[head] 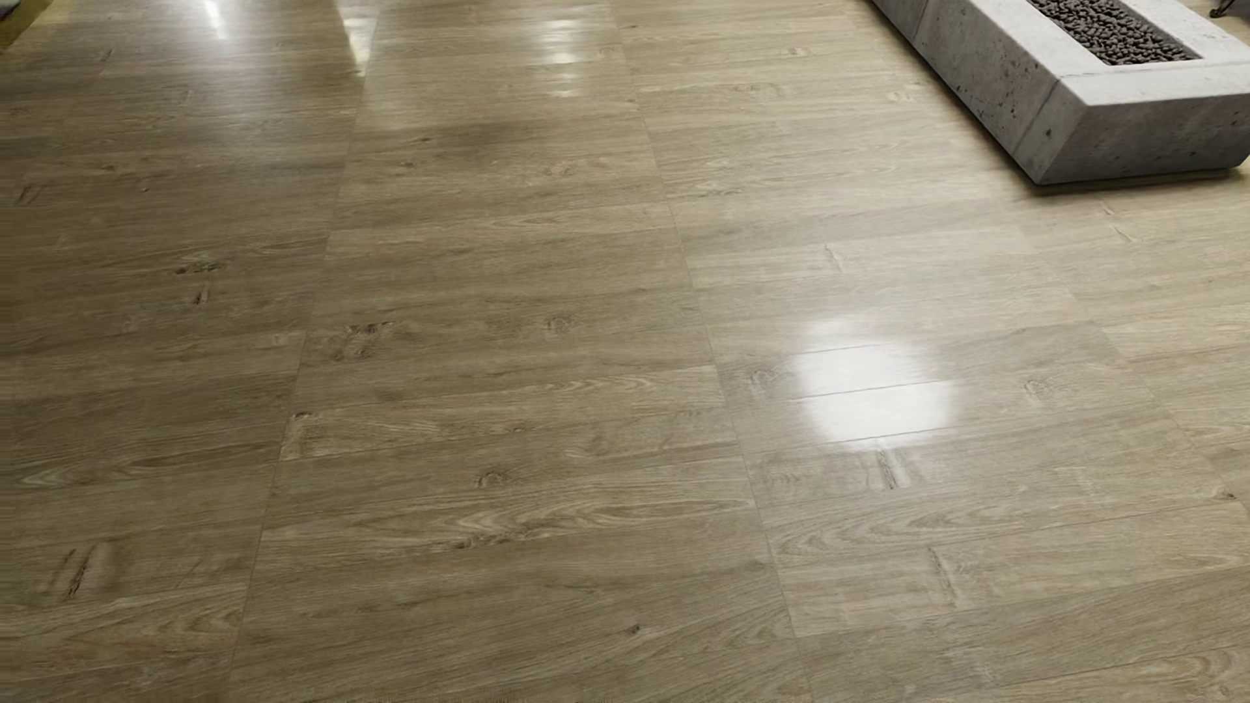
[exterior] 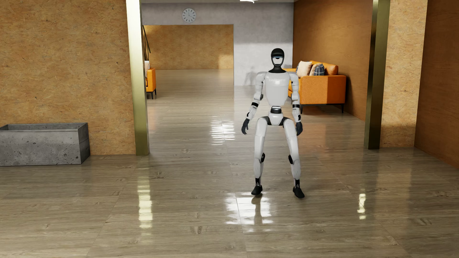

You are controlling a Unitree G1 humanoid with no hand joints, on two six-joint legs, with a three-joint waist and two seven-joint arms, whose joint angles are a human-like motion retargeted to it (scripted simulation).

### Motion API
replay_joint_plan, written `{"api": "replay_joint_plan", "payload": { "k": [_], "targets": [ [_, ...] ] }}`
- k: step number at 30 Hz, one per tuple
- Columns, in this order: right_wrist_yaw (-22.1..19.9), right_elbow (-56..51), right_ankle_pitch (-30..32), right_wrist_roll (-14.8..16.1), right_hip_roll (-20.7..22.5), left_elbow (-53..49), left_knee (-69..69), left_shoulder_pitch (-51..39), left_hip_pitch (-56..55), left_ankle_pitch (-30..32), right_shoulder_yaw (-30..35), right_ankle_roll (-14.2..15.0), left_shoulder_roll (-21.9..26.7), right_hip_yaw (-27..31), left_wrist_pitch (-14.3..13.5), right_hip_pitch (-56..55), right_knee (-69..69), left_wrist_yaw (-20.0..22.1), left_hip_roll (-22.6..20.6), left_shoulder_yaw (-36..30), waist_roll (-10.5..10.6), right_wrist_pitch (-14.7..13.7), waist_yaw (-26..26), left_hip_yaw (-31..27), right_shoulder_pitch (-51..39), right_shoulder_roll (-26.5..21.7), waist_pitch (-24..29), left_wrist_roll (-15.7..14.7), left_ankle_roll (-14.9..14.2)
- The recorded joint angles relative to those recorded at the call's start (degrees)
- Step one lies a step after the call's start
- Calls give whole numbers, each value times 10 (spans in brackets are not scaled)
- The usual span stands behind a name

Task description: Turn back

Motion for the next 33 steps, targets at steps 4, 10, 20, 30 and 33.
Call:
{"api": "replay_joint_plan", "payload": {
  "k": [4,10,20,30,33],
  "targets": [
    [34,28,4,-9,-30,-7,17,-55,-16,-6,3,18,19,-25,1,11,-4,-23,-30,-29,-4,12,-6,-19,32,37,-1,41,9],
    [81,32,19,-59,-60,-92,63,-113,-9,-41,34,52,18,47,-40,-25,32,75,-43,4,-13,22,-8,49,25,25,10,44,44],
    [48,-117,67,-34,-66,-25,39,-197,15,-20,82,41,112,-7,-20,-95,-5,17,29,-69,-60,-39,-10,330,30,-7,31,63,95],
    [123,48,71,-67,-238,-130,-12,-132,45,71,53,16,98,-360,-71,154,97,116,90,20,-83,34,12,500,14,-18,-7,-7,103],
    [131,17,-36,-74,-172,-122,-19,-82,74,119,69,72,83,-298,-49,121,36,116,153,57,-90,3,2,583,-5,-17,-7,-12,96]
  ]
}}
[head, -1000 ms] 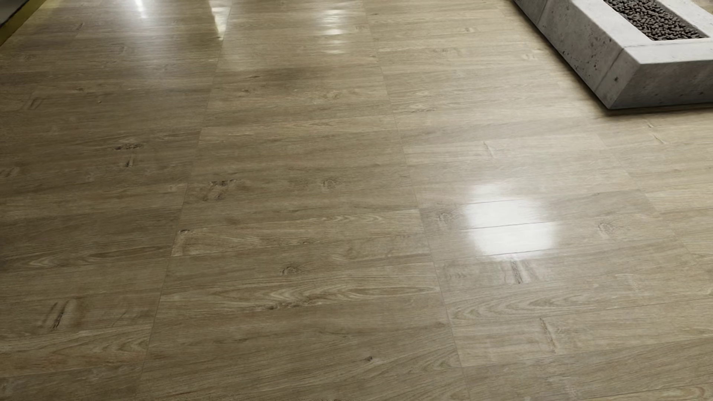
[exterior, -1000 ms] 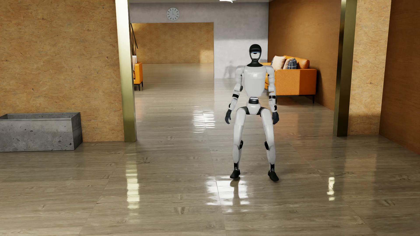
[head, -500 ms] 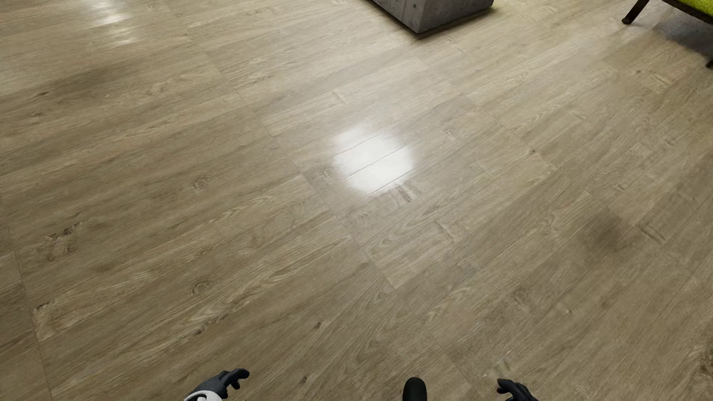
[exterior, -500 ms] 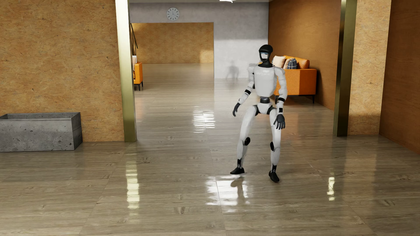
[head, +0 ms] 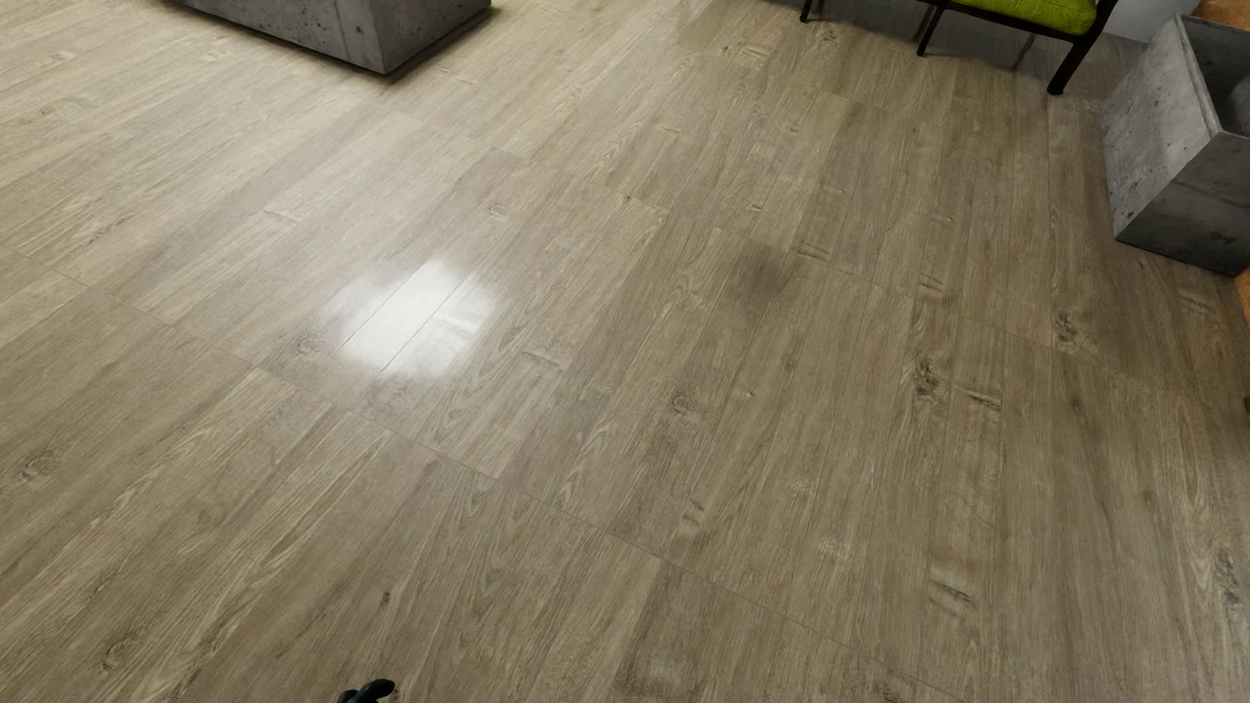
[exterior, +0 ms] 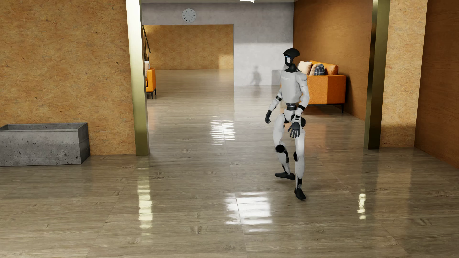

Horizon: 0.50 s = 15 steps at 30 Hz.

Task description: Turn back

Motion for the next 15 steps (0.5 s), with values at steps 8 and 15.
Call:
{"api": "replay_joint_plan", "payload": {
  "k": [8,15],
  "targets": [
    [-91,-40,-54,43,207,120,69,44,-70,-135,20,-90,-49,245,48,-80,42,-95,21,-61,39,-8,9,-484,-29,2,11,46,-7],
    [-91,-12,-64,51,252,43,287,2,-249,-117,57,-89,-66,372,5,-98,36,-58,-173,-85,75,13,18,-558,-7,-32,23,92,-1]
  ]
}}
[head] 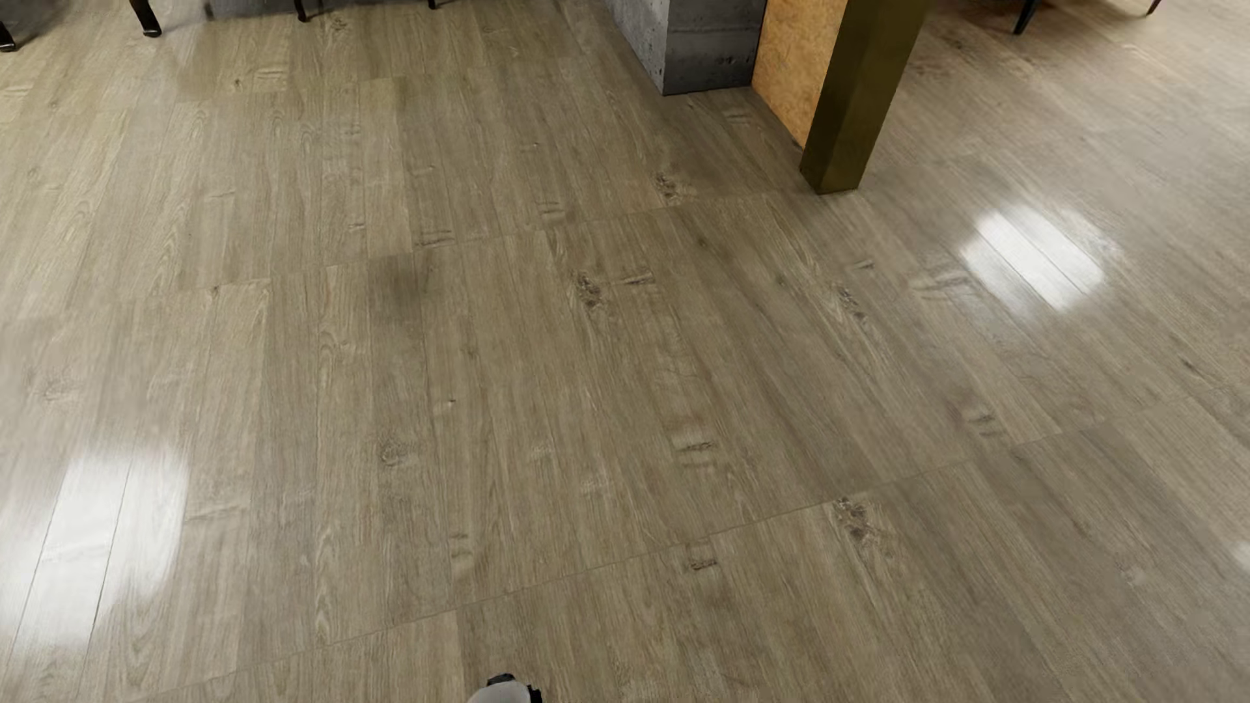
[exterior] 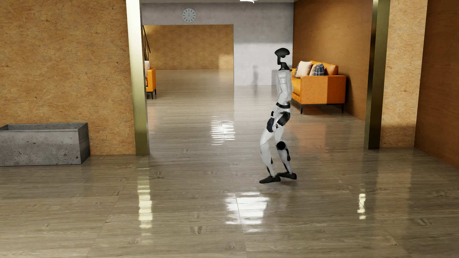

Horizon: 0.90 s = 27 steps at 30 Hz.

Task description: Turn back

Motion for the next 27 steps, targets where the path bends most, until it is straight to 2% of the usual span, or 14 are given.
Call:
{"api": "replay_joint_plan", "payload": {
  "k": [2,4,6,10,11,12,13,16,17,19,21,22,23,27],
  "targets": [
    [-13,16,-8,13,21,-20,-68,1,-19,5,-19,-4,12,51,-4,-4,4,-3,-36,-16,12,17,0,-5,-8,12,4,15,-6],
    [-32,23,-14,30,39,-27,-197,9,-5,42,-41,-9,21,106,-10,1,1,-17,-67,-16,18,24,-7,-39,-9,34,5,-8,-31],
    [-36,26,-15,35,43,-5,-277,3,38,128,-42,-2,28,157,-1,15,-6,-35,-67,-36,21,19,-17,-36,6,47,3,-14,2],
    [-25,36,12,38,19,92,-260,-74,79,79,-56,7,19,182,40,-6,90,-90,-56,-110,5,21,-31,38,73,73,3,16,10],
    [-9,43,36,34,16,96,-249,-90,87,63,-52,20,19,193,34,-27,139,-98,-54,-127,1,18,-33,54,86,74,5,24,15],
    [17,53,65,18,17,87,-241,-99,97,49,-39,58,17,216,25,-54,197,-88,-54,-129,-3,20,-31,73,94,65,7,23,19],
    [50,62,100,-2,23,68,-232,-103,108,33,-22,120,16,243,16,-82,254,-59,-50,-116,-8,22,-27,93,96,53,9,12,20],
    [93,76,160,-46,58,13,-203,-107,134,-2,4,123,17,210,-17,-161,393,32,-19,-68,-24,24,3,152,85,30,18,-29,15],
    [89,71,160,-44,24,5,-203,-116,141,-6,-4,123,20,182,-21,-186,406,39,-11,-61,-28,21,9,160,80,33,20,-39,13],
    [78,46,144,-44,-130,-1,-209,-141,148,-9,-10,128,30,87,-18,-215,376,31,-14,-65,-40,5,4,160,71,30,22,-38,10],
    [64,17,107,-45,-230,-4,-215,-159,148,-12,-11,59,34,-14,-15,-194,276,23,-32,-65,-57,-11,-12,147,59,15,18,-38,7],
    [55,7,96,-44,-238,-2,-219,-165,148,-13,-12,55,35,-42,-14,-175,207,23,-38,-66,-64,-14,-17,140,49,8,15,-37,4],
    [48,2,100,-45,-225,0,-225,-167,149,-12,-11,78,36,-46,-12,-153,126,23,-41,-65,-70,-13,-20,134,35,0,12,-37,1],
    [48,-1,155,-52,-161,10,-264,-136,165,5,17,54,48,-66,-5,-63,-85,28,-23,-38,-81,-14,-13,121,-41,-19,-4,-50,-16]
  ]
}}
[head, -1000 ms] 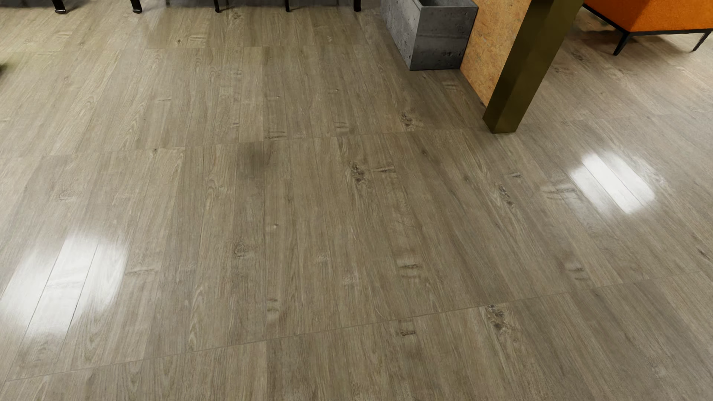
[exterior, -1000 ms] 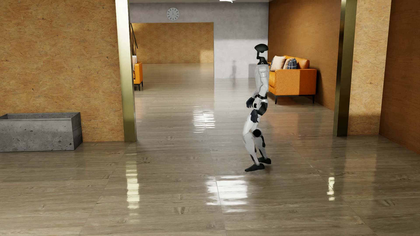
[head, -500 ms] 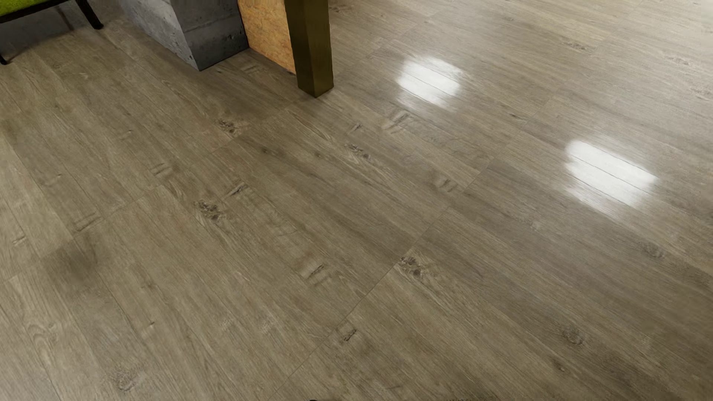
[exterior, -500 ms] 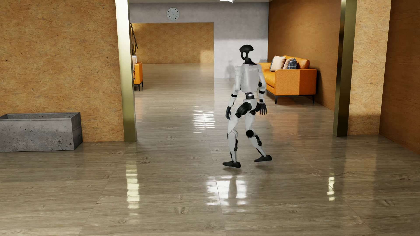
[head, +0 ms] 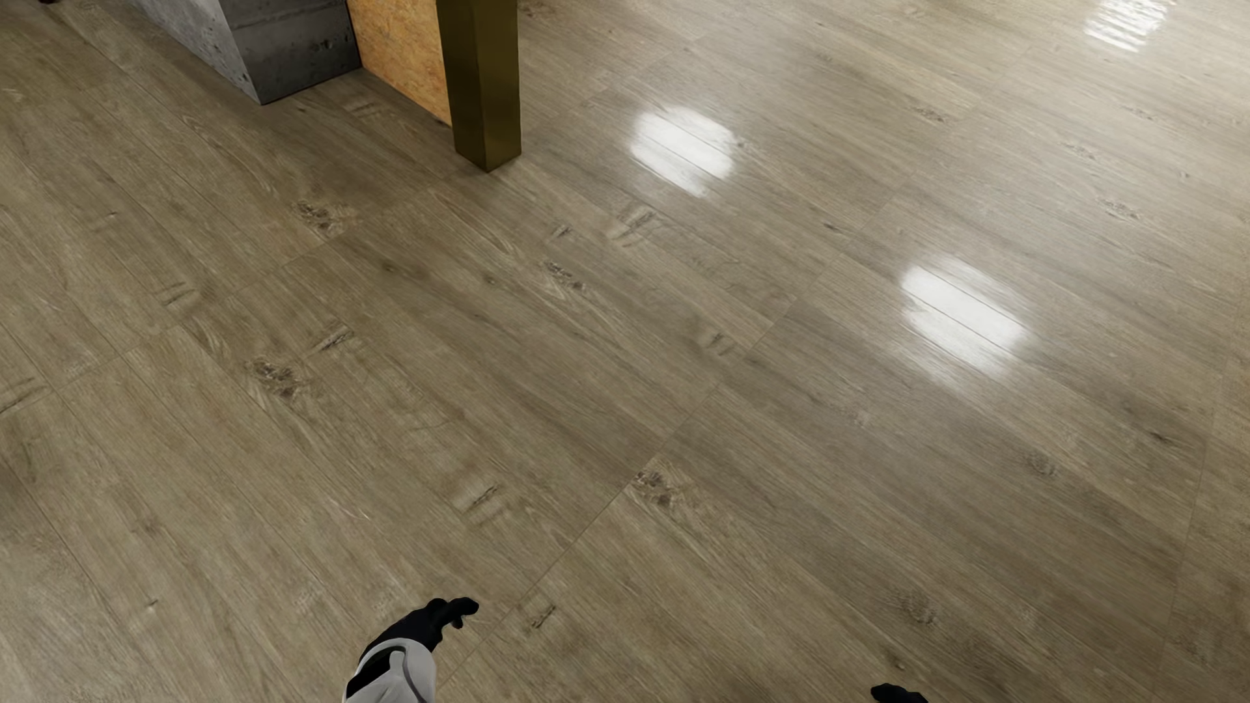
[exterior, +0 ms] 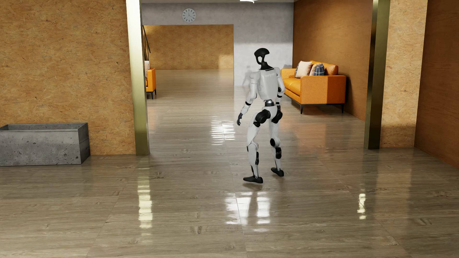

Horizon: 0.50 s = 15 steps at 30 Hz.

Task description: Turn back

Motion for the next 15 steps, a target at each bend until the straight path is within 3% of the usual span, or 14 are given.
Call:
{"api": "replay_joint_plan", "payload": {
  "k": [3,5,8,10,12,15],
  "targets": [
    [-1,-32,-6,5,28,-2,13,69,5,-9,18,-7,-11,6,14,6,-2,12,31,39,5,-19,5,3,-47,-14,-5,-17,-16],
    [-28,-73,-20,21,43,19,25,113,11,-17,14,-14,-23,16,22,3,14,-2,50,49,9,-44,5,8,-55,-13,-7,-28,-26],
    [-47,-103,-30,45,60,67,27,170,28,-21,16,-23,-56,25,63,15,15,-37,67,74,18,-54,4,16,-45,4,-11,-46,-37],
    [-35,-97,-34,41,66,81,22,199,44,-21,19,-25,-83,31,72,25,12,-53,73,104,27,-43,2,23,-34,11,-14,-63,-43],
    [-29,-79,-40,37,69,77,20,220,59,-23,12,-27,-98,35,60,35,14,-67,76,123,38,-25,0,30,-20,21,-16,-67,-48],
    [-26,-38,-50,38,69,60,18,219,80,-24,-10,-28,-94,37,52,49,22,-67,77,131,54,-10,-2,35,19,41,-19,-46,-54]
  ]
}}
